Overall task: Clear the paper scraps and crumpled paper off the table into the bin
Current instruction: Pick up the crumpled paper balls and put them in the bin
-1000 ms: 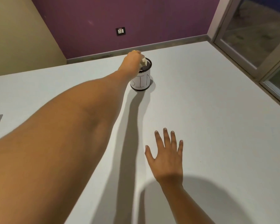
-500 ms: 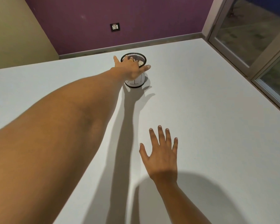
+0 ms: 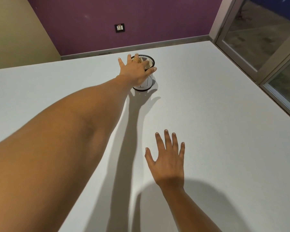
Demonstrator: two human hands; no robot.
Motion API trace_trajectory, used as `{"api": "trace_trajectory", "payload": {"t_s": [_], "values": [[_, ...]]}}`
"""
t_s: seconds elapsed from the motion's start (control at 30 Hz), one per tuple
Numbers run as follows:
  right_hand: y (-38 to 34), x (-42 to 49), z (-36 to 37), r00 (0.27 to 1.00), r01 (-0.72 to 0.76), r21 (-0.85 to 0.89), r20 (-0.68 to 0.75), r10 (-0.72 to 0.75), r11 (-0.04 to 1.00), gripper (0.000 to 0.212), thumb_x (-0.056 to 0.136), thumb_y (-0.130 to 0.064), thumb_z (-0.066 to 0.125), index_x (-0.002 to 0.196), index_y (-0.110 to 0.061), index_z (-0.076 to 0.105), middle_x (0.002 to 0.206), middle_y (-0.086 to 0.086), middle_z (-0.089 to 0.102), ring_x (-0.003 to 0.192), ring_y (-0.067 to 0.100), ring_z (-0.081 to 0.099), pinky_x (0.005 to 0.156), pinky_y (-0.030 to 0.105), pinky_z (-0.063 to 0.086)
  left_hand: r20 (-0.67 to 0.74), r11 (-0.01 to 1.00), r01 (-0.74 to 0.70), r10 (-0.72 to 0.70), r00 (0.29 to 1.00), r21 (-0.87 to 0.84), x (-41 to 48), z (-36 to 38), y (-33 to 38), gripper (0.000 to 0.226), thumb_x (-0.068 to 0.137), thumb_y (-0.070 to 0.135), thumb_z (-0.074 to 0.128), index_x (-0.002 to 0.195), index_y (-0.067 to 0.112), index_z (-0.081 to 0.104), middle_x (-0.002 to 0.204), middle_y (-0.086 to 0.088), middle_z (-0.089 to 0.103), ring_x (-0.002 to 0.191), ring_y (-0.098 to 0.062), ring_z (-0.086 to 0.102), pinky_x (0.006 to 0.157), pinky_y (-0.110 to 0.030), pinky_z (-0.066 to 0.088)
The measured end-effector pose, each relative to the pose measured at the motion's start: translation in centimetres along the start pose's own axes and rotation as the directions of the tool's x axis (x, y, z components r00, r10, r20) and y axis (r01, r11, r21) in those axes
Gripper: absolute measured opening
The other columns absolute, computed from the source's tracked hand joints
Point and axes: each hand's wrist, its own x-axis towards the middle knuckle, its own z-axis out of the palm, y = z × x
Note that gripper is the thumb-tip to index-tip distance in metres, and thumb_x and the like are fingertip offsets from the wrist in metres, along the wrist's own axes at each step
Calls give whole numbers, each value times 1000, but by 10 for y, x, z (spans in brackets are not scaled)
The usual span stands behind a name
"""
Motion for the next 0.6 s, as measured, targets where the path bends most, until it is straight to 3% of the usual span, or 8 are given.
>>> {"api": "trace_trajectory", "payload": {"t_s": [0.17, 0.27, 0.43, 0.6], "values": [[2, 1, 0, 997, 11, 62, 71, -15, 998, 61, 90, -54, 31, 144, -27, 29, 155, 4, 26, 146, 24, 16, 117, 48, 7, -103, 996, -45, 37, 994, -78, -15, -7, 3, 53, 94, 54, 27, 140, 29, 32, 157, -11, 12, 144, -34, 9, 111, -64, 3], [1, -1, -2, 997, 16, 61, 70, -20, 998, 60, 91, -55, 31, 144, -26, 30, 155, 5, 26, 145, 25, 16, 117, 49, 9, -207, 972, -32, -18, 978, -234, -41, -5, -3, 48, 95, 47, 35, 137, 26, 36, 155, -8, 20, 143, -27, 16, 112, -62, 6], [1, -2, -5, 997, 26, 38, 72, -29, 999, 61, 92, -55, 29, 144, -25, 29, 155, 5, 25, 145, 25, 16, 117, 49, 11, -251, 917, 123, -229, 940, -379, -123, 23, -31, 42, 94, 35, 45, 134, 22, 42, 152, -4, 28, 141, -21, 23, 113, -57, 8], [1, -2, -5, 995, 24, 39, 93, -28, 999, 61, 92, -53, 32, 145, -23, 28, 156, 5, 23, 145, 25, 14, 118, 50, 11, -196, 905, 281, -353, 915, -320, -214, 52, -67, 40, 94, 33, 45, 132, 20, 43, 151, -4, 30, 140, -18, 27, 113, -57, 6]]}}
